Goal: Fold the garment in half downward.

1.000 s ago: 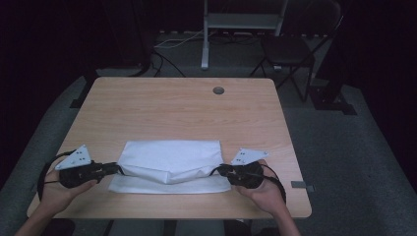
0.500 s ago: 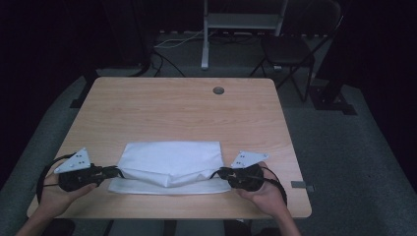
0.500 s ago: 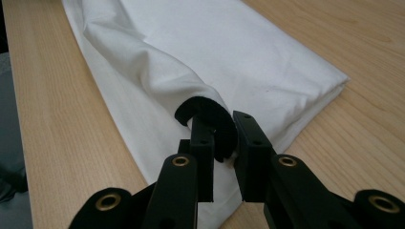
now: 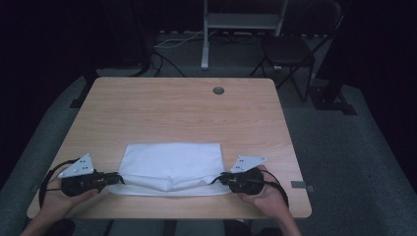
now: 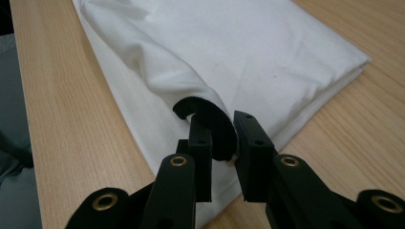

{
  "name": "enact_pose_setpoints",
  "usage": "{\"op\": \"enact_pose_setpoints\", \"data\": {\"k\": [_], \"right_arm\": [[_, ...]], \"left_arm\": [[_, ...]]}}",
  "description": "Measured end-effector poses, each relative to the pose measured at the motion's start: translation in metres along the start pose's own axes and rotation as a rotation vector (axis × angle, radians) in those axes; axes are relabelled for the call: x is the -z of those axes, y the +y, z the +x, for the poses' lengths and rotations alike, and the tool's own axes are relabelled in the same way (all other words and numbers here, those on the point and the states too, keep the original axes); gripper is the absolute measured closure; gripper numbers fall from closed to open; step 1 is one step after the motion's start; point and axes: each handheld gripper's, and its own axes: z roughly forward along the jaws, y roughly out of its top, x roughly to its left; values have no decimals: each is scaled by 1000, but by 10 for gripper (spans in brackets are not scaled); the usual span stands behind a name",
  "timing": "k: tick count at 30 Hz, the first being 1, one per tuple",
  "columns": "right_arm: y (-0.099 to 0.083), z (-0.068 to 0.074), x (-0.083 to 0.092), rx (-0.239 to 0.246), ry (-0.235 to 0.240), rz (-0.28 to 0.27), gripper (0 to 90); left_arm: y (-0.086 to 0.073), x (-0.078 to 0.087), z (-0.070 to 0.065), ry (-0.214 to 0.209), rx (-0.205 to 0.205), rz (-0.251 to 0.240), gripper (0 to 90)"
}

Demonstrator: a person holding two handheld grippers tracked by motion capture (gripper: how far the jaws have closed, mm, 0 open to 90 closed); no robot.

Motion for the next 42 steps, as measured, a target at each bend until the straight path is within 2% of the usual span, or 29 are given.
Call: {"op": "enact_pose_setpoints", "data": {"k": [8,14,19,22,24,26,30,33,35,39,42], "right_arm": [[-3,1,-1,19,22,48,729],[-2,0,5,28,50,65,646],[4,-4,14,-3,102,-7,556],[12,-7,18,-20,120,-58,534],[17,-9,17,-29,112,-68,525],[22,-10,10,-33,104,-60,514],[25,-6,-13,-27,87,25,498],[20,0,-24,-10,85,85,491],[16,3,-27,-2,76,111,486],[13,3,-25,-7,55,111,481],[12,3,-24,-4,44,115,480]], "left_arm": [[-6,-2,-1,-28,4,15,793],[-10,5,3,-46,34,-15,708],[-5,15,11,-36,74,-69,612],[-1,19,16,-19,94,-94,599],[4,15,19,-4,91,-79,593],[10,7,19,-9,85,-56,591],[18,-14,12,-23,40,29,578],[18,-21,3,-26,-6,76,578],[15,-22,-3,-26,-22,94,578],[9,-24,-9,-5,-60,152,569],[7,-24,-9,1,-55,156,562]]}}
